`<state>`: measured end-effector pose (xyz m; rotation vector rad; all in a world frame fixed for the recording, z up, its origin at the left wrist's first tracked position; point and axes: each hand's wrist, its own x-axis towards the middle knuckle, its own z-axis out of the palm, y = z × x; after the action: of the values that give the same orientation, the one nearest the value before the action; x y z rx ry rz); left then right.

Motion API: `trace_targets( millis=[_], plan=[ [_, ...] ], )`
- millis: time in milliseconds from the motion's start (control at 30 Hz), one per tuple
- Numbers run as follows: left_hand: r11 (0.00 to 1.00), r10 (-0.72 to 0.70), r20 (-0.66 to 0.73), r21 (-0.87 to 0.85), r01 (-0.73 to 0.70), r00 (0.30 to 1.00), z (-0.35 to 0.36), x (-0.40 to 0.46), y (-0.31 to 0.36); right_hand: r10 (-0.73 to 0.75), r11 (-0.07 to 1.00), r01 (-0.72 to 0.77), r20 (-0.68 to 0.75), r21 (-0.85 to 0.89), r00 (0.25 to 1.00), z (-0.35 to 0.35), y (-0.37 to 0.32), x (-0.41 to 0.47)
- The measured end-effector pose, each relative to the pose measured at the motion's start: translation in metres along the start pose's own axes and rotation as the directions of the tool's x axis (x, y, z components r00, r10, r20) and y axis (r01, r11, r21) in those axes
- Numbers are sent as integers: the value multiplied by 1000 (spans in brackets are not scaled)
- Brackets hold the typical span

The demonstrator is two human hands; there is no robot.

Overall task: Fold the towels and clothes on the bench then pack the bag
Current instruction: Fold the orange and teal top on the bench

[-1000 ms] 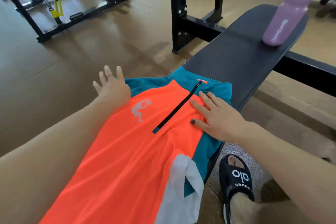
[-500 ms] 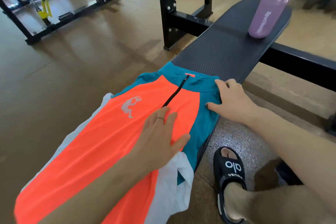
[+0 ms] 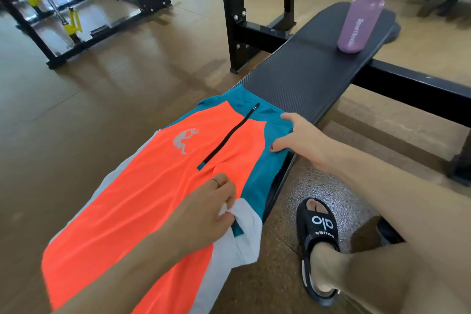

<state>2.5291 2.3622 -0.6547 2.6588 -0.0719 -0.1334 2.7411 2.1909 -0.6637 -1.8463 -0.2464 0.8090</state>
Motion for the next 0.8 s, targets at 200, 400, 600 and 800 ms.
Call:
trace_targets(
  millis=[200, 400, 600, 800],
  plan=[
    [991, 134, -35, 29, -133, 990, -7, -5, 11, -238, 949, 155, -298, -275, 924, -39, -5, -2],
    [994, 63, 15, 85, -64, 998, 2, -3, 17, 207, 751, -185, -39, -634, 977, -44, 7, -17],
    [897, -359, 30, 287, 336, 933, 11, 31, -27, -130, 766, -3, -159, -642, 979, -37, 8, -8],
    [823, -493, -66, 288, 489, 868, 4, 78, -62, -431, 381, 239, 57, -893, 901, -1, -1, 23]
  ],
)
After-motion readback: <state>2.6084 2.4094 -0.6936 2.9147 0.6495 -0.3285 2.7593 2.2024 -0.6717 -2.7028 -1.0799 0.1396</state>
